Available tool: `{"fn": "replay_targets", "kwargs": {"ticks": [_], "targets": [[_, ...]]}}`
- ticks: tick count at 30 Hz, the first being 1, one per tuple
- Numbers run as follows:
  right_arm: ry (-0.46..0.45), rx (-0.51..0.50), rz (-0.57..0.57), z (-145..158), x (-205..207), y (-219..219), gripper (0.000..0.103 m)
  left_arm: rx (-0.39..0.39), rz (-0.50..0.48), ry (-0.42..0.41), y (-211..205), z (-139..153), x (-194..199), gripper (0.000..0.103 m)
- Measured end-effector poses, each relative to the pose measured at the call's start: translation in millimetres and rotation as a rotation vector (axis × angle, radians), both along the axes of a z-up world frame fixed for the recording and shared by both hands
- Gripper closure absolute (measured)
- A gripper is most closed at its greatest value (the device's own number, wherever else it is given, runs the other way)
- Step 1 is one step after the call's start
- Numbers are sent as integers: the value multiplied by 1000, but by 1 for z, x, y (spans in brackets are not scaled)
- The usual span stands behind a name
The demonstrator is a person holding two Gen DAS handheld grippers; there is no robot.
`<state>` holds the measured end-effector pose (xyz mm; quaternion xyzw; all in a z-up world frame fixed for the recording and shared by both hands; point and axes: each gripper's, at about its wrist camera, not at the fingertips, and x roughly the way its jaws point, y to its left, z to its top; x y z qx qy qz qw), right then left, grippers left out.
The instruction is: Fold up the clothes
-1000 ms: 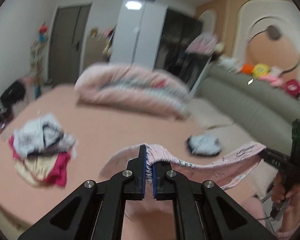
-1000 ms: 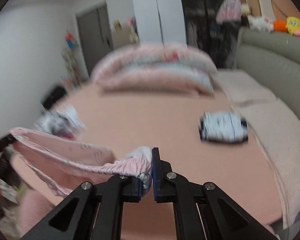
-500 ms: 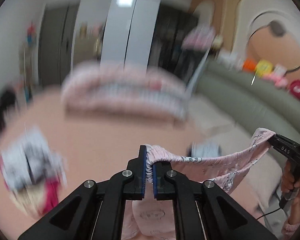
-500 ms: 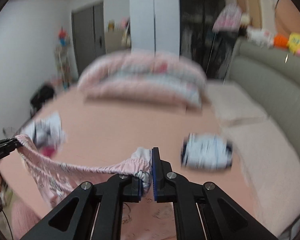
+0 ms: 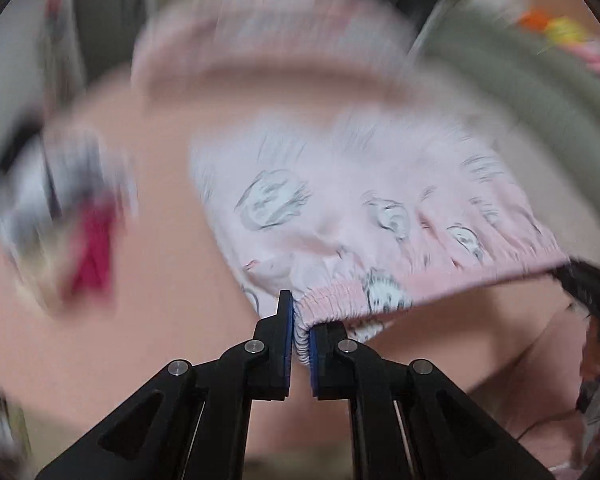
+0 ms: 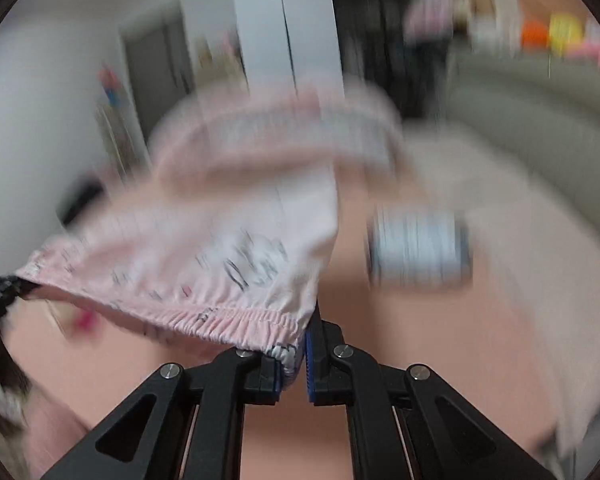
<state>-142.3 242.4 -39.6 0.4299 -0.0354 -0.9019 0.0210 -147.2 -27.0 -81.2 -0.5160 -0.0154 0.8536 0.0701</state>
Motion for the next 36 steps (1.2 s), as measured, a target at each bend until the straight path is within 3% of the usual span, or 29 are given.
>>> {"fn": "replay_targets", "kwargs": {"ticks": [3, 4, 8, 9, 12, 17, 20, 24, 27, 30, 32, 36], "targets": [[-309, 26, 35, -113, -2, -12, 99, -40, -12, -247, 3, -94, -2, 96], [-364, 36, 46, -133, 1, -15, 99, -41, -12, -240, 3, -99, 1, 96], [-297, 138, 102, -118, 14, -26, 86, 24, 21, -217, -4, -92, 6, 86], [-276, 156, 110, -111, 16, -27, 85, 47, 34, -211, -8, -88, 6, 80], [-229, 173, 161, -98, 32, -33, 85, 96, 5, -146, -12, -70, 18, 77], [-272, 143, 297, -86, 57, -45, 78, 226, -74, -120, -12, -57, 40, 69], [-239, 122, 270, -80, 57, -43, 78, 171, -44, -105, -17, -66, 36, 69], [-180, 152, 209, -71, 48, -42, 78, 98, -116, -113, 1, -77, 36, 73], [-159, 166, 312, -70, 43, -55, 78, 77, -168, -103, 17, -74, 33, 73], [-216, 235, 462, -89, 40, -81, 78, 55, -220, -93, 33, -70, 29, 73], [-229, 266, 498, -100, 36, -94, 78, 41, -255, -86, 44, -67, 27, 73], [-273, 265, 459, -122, 17, -100, 78, 14, -313, -68, 63, -63, 22, 73]]}}
